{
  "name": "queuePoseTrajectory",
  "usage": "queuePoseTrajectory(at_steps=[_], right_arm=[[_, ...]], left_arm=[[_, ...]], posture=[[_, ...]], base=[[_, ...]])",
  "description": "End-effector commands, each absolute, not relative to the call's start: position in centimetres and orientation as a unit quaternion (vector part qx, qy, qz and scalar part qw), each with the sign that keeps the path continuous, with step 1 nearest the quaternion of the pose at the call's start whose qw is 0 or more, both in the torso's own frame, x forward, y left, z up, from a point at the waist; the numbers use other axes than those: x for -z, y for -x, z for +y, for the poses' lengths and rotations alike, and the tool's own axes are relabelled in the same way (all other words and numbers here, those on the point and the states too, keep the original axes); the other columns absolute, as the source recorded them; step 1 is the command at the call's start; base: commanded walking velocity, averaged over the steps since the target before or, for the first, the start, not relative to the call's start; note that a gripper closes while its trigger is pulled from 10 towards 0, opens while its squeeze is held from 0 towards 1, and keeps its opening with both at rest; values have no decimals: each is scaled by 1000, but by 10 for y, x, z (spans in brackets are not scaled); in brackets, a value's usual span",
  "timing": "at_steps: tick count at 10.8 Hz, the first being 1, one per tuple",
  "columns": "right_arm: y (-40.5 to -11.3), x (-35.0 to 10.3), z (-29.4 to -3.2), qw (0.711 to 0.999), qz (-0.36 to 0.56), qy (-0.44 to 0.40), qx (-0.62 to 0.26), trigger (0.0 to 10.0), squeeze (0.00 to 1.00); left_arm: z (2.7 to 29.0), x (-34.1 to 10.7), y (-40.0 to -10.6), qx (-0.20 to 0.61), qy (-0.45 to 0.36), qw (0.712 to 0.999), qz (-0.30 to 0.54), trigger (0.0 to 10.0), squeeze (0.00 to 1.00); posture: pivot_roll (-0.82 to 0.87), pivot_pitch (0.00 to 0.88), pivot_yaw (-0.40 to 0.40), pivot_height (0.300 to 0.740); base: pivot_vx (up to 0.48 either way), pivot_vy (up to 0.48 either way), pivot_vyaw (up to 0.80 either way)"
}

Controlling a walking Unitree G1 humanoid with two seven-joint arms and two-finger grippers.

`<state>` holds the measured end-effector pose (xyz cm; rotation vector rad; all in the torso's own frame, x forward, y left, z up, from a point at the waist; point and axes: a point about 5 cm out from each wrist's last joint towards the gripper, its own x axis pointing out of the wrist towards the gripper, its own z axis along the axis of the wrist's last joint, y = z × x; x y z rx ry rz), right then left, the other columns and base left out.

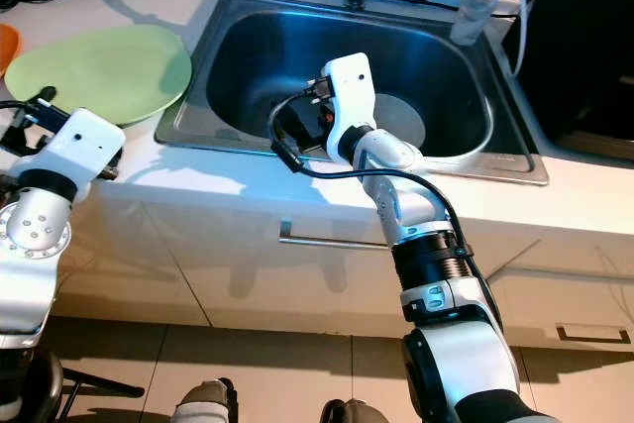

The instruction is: Kitchen organization

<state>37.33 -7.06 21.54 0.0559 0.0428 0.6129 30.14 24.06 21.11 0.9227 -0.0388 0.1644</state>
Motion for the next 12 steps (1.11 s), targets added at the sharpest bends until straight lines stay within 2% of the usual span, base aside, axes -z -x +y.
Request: queuePoseTrajectory(at_steps=[1,2,4,6,8,11,12], right_arm=[[-368,-210,-71,943,43,-57,-325,10000,0],[-359,-210,-63,924,54,-71,-373,10000,0],[-356,-207,-66,924,57,-54,-373,10000,0],[-354,-208,-69,926,60,-57,-369,10000,0],[-350,-207,-71,926,64,-57,-369,10000,0],[-347,-208,-73,926,65,-57,-367,10000,0],[-345,-209,-73,926,65,-55,-367,10000,0]], left_arm=[[236,-193,-304,-46,-440,897,15,10000,0],[233,-189,-304,-21,-441,897,23,10000,0],[235,-183,-306,21,-462,885,51,10000,0],[247,-174,-310,56,-506,856,91,10000,0],[262,-169,-317,65,-541,830,122,10000,0],[280,-166,-331,46,-561,814,145,10000,0],[288,-164,-336,36,-576,804,145,0,0]], posture=[[136,124,-94,740],[135,126,-96,740],[130,127,-92,740],[124,132,-82,740],[116,137,-74,740],[106,141,-75,740],[97,142,-74,740]], base=[[0,0,0],[0,0,0],[0,0,0],[0,0,0],[0,0,0],[0,0,0],[0,0,0]])
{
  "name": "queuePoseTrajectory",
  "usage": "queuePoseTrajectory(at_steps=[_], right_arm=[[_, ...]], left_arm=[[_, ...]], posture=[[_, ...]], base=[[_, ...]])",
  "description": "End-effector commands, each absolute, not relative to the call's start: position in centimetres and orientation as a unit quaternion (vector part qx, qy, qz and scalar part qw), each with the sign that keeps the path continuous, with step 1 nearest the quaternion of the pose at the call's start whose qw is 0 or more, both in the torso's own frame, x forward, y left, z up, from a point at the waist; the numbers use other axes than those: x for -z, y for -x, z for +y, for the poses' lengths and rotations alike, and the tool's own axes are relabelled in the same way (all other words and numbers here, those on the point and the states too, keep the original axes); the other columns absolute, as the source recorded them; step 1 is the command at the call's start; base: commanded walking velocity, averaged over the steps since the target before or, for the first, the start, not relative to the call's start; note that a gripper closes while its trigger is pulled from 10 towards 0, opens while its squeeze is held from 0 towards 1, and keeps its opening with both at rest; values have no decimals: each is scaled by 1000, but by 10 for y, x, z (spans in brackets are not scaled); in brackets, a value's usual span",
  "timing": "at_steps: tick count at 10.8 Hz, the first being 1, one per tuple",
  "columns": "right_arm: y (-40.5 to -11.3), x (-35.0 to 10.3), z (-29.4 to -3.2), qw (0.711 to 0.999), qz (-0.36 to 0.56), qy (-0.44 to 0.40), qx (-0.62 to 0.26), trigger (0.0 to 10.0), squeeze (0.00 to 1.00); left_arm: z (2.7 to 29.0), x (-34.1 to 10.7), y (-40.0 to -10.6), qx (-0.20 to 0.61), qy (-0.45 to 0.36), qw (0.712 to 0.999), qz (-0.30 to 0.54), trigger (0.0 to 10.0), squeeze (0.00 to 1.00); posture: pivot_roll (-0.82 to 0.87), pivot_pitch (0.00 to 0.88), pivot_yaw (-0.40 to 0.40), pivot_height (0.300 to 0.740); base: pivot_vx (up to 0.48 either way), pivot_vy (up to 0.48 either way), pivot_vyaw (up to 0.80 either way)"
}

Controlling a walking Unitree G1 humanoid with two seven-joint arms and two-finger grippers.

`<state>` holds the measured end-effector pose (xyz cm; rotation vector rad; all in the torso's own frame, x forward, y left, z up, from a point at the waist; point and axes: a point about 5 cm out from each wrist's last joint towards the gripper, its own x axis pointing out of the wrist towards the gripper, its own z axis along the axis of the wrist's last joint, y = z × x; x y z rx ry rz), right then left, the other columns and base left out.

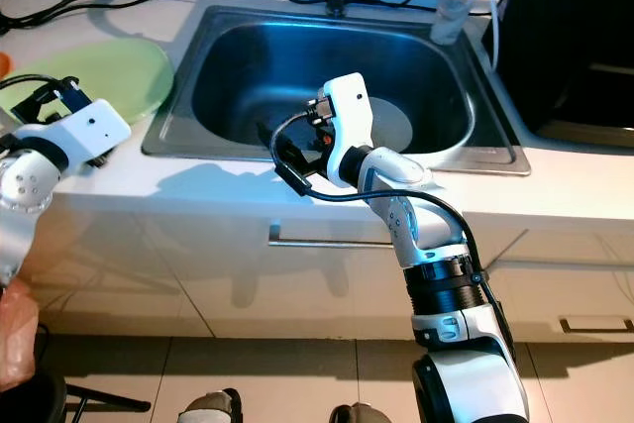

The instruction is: Kitchen organization

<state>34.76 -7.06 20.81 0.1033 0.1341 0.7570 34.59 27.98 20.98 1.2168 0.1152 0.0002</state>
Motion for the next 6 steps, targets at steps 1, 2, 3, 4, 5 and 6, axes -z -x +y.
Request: queuePoseTrajectory(at_steps=[1,2,3,4,5,6], right_arm=[[-345,-209,-74,927,65,-54,-366,10000,0],[-345,-210,-75,928,65,-54,-364,10000,0],[-345,-209,-75,929,66,-53,-361,10000,0],[-345,-209,-76,929,66,-53,-360,10000,0],[-345,-209,-76,929,67,-52,-360,10000,0],[-345,-209,-76,930,67,-51,-359,10000,0]], left_arm=[[291,-159,-336,36,-578,802,150,0,0],[292,-153,-336,37,-578,800,154,0,0],[291,-147,-336,43,-578,800,156,0,0],[289,-142,-336,52,-577,800,156,0,0],[288,-140,-336,54,-576,800,155,0,0],[289,-138,-335,55,-575,801,156,0,0]], posture=[[93,142,-72,740],[92,144,-71,740],[90,146,-71,740],[90,147,-71,740],[91,148,-72,740],[91,147,-72,740]], base=[[0,0,0],[0,0,0],[0,0,0],[0,0,0],[0,0,0],[0,0,0]])
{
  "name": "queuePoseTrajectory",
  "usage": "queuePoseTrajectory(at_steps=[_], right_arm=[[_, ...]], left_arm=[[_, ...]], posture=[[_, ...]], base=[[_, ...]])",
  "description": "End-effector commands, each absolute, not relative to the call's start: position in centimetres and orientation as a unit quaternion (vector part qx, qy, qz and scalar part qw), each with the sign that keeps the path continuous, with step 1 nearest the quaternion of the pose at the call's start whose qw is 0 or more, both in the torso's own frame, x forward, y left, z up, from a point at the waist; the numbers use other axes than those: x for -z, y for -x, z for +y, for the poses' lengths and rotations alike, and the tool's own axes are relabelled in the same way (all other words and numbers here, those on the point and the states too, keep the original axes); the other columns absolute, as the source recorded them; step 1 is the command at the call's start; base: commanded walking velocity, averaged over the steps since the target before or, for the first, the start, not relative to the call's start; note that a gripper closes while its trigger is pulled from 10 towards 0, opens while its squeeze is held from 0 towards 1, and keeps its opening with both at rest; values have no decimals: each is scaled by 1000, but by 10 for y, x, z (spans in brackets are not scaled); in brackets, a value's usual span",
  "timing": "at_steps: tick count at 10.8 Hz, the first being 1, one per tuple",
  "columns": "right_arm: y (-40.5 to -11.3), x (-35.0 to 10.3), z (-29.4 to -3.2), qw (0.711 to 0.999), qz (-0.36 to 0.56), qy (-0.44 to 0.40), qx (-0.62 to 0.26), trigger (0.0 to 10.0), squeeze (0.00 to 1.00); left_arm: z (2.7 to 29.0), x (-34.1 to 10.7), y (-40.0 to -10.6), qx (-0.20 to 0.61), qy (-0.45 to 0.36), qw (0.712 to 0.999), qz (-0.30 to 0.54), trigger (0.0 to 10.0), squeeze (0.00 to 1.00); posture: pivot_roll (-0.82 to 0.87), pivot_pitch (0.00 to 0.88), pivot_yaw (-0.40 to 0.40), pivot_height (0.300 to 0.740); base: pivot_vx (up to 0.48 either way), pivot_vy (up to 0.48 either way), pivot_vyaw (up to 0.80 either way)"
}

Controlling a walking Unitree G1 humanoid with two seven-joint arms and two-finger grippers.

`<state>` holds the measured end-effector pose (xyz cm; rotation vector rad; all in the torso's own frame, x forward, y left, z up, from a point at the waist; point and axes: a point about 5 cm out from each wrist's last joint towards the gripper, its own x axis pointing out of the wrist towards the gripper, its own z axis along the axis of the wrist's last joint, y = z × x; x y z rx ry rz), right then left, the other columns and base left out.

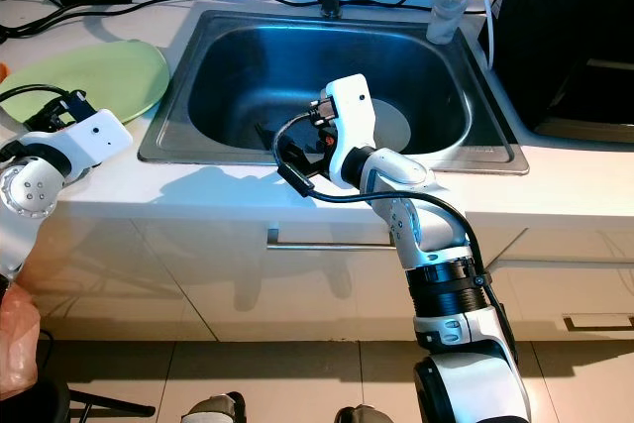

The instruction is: Kitchen organization

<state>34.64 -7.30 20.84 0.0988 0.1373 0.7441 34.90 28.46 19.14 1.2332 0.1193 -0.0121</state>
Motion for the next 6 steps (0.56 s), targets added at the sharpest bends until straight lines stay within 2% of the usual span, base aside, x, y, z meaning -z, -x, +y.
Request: queuePoseTrajectory(at_steps=[1,6], right_arm=[[-345,-209,-76,930,67,-51,-358,10000,0],[-345,-207,-77,930,70,-51,-357,10000,0]], left_arm=[[290,-137,-335,54,-574,802,156,0,0],[291,-132,-334,65,-575,800,155,0,0]], posture=[[91,146,-72,740],[90,144,-72,740]], base=[[0,0,0],[0,0,0]])
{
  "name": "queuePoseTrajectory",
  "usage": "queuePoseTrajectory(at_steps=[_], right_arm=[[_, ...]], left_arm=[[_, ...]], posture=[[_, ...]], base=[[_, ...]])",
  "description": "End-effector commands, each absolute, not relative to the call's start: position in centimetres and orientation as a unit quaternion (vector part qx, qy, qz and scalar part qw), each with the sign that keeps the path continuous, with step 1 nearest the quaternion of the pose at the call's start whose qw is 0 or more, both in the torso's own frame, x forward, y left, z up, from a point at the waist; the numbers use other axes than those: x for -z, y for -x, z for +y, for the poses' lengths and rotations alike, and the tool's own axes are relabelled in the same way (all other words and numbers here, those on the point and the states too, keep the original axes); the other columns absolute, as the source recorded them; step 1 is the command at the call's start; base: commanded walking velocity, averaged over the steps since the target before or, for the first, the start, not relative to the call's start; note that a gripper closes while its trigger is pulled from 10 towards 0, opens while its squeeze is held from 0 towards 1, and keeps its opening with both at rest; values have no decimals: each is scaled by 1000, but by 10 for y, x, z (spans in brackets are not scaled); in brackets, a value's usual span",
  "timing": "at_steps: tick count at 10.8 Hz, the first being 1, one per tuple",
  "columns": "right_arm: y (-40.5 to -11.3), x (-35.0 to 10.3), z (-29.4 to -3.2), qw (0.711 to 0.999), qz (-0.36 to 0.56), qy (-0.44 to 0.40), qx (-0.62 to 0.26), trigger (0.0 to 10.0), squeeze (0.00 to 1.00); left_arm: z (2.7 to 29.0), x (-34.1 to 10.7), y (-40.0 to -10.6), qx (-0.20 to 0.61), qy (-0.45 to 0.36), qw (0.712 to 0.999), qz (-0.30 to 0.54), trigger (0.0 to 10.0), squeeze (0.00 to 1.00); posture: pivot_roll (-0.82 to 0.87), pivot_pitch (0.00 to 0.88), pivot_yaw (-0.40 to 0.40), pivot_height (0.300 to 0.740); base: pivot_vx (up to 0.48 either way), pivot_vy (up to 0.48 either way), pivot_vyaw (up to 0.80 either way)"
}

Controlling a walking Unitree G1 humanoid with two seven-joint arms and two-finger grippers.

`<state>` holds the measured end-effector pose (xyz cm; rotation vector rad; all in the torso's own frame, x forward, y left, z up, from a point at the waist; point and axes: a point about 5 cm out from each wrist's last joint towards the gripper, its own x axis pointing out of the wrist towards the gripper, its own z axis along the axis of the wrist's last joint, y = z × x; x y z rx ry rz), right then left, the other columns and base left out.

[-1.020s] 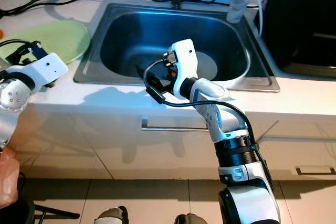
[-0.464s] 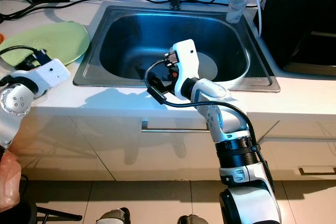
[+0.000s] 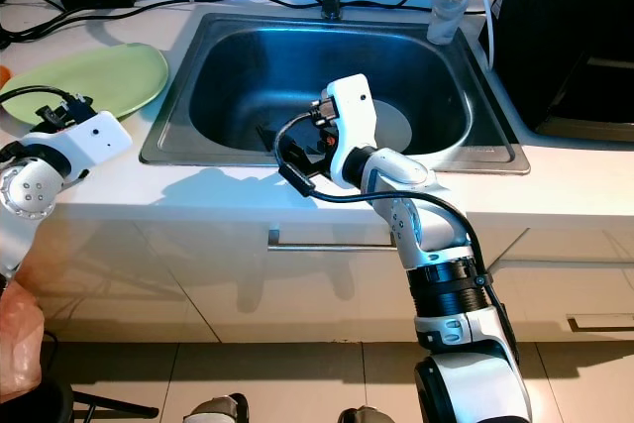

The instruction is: Kitchen organization

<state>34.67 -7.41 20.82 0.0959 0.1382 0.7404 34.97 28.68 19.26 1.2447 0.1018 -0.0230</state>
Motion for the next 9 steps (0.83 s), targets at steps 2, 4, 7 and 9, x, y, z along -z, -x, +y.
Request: queuePoseTrajectory(at_steps=[2,4,7,9], right_arm=[[-346,-203,-77,930,76,-52,-355,10000,0],[-346,-203,-78,930,76,-52,-355,10000,0],[-346,-202,-78,931,77,-52,-353,10000,0],[-347,-202,-78,930,78,-51,-354,10000,0]], left_arm=[[292,-130,-333,67,-574,801,155,0,0],[291,-129,-333,70,-574,801,154,0,0],[287,-133,-334,52,-593,795,118,0,0],[283,-137,-334,36,-599,795,87,0,0]], posture=[[90,143,-73,740],[89,140,-71,740],[89,137,-72,740],[92,135,-77,740]], base=[[0,0,0],[0,0,0],[0,0,0],[0,0,0]])
